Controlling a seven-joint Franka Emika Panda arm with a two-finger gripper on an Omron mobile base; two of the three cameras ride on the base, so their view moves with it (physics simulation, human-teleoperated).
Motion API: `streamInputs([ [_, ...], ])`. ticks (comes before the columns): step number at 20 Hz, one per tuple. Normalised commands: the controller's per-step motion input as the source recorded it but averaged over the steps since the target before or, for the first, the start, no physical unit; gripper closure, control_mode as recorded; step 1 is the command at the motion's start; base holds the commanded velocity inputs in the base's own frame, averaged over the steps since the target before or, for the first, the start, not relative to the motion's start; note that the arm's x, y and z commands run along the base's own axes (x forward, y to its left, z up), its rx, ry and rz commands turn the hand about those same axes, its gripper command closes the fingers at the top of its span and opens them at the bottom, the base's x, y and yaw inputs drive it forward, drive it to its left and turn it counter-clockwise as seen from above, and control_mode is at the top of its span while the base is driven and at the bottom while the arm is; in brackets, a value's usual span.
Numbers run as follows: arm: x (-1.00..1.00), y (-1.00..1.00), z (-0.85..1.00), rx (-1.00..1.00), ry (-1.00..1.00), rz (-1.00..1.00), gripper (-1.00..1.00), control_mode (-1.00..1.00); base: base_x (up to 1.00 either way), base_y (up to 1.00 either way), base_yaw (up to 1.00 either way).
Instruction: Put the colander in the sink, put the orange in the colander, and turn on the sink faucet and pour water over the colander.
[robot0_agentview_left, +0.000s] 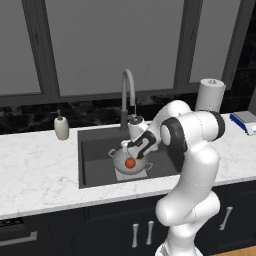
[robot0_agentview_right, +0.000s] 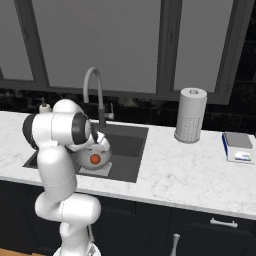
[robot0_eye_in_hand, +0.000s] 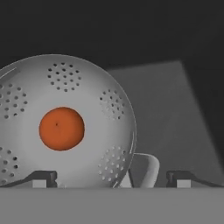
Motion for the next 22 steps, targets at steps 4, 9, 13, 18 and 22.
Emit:
streamInputs([
  [4,-0.02,-0.57,0.16,0.04,-0.13,0.14,-1.00,-1.00,0.00,0.00,0.00],
  [9,-0.02,-0.51,0.24,0.05,-0.19,0.16,-1.00,-1.00,0.00,0.00,0.00],
  [13,0.00,-0.24,0.44,0.08,-0.25,0.18,-1.00,-1.00,0.00,0.00,0.00],
  [18,0.00,-0.20,0.57,0.09,-0.29,0.20,-1.00,-1.00,0.00,0.00,0.00],
  [22,0.06,-0.15,0.65,0.12,-0.26,0.14,-1.00,-1.00,0.00,0.00,0.00],
])
